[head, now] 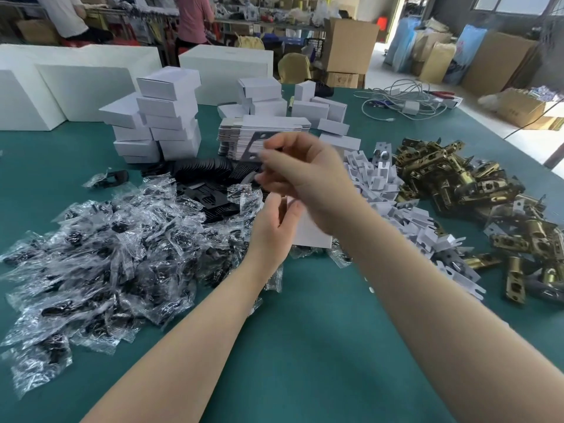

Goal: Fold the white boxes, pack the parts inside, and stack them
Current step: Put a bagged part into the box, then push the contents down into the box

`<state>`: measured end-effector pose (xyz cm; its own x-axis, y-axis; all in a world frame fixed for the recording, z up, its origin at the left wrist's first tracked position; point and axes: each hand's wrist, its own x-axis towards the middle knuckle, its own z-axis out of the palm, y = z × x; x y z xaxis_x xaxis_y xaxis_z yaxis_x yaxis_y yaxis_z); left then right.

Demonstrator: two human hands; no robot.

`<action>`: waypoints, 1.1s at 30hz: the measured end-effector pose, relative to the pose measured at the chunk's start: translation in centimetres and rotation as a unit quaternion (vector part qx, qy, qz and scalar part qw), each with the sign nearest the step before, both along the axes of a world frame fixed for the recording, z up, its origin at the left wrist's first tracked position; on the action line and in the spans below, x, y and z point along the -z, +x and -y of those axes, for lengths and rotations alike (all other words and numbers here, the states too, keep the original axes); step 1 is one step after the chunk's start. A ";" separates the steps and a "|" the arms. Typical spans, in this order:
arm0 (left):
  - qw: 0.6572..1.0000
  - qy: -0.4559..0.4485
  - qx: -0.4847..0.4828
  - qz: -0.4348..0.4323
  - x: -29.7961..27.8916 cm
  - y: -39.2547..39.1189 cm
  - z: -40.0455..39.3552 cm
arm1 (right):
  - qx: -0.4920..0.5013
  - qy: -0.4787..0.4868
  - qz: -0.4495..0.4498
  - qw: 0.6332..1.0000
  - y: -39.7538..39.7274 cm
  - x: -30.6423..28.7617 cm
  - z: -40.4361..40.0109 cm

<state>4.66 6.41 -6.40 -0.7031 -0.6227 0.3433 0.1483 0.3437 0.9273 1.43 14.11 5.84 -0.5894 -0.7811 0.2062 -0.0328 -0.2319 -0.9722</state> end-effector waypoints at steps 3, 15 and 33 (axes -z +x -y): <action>1.000 0.002 0.028 -0.007 -0.3 0.3 0.1 | 0.095 0.070 -0.229 0.966 -1.8 -2.4 -2.0; 0.996 0.044 0.071 -0.013 -0.4 0.3 0.4 | 0.073 0.276 -0.467 0.837 -7.6 -3.8 -6.0; 0.996 0.052 0.072 -0.004 -0.1 0.0 0.5 | 0.100 0.225 -0.446 0.860 -8.2 -3.5 -4.8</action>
<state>4.68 5.91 -6.34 -0.7854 -0.5478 0.2883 0.1966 0.2210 0.9553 -6.80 18.88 9.39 -0.4854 -0.8012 0.3500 -0.8082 0.2585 -0.5291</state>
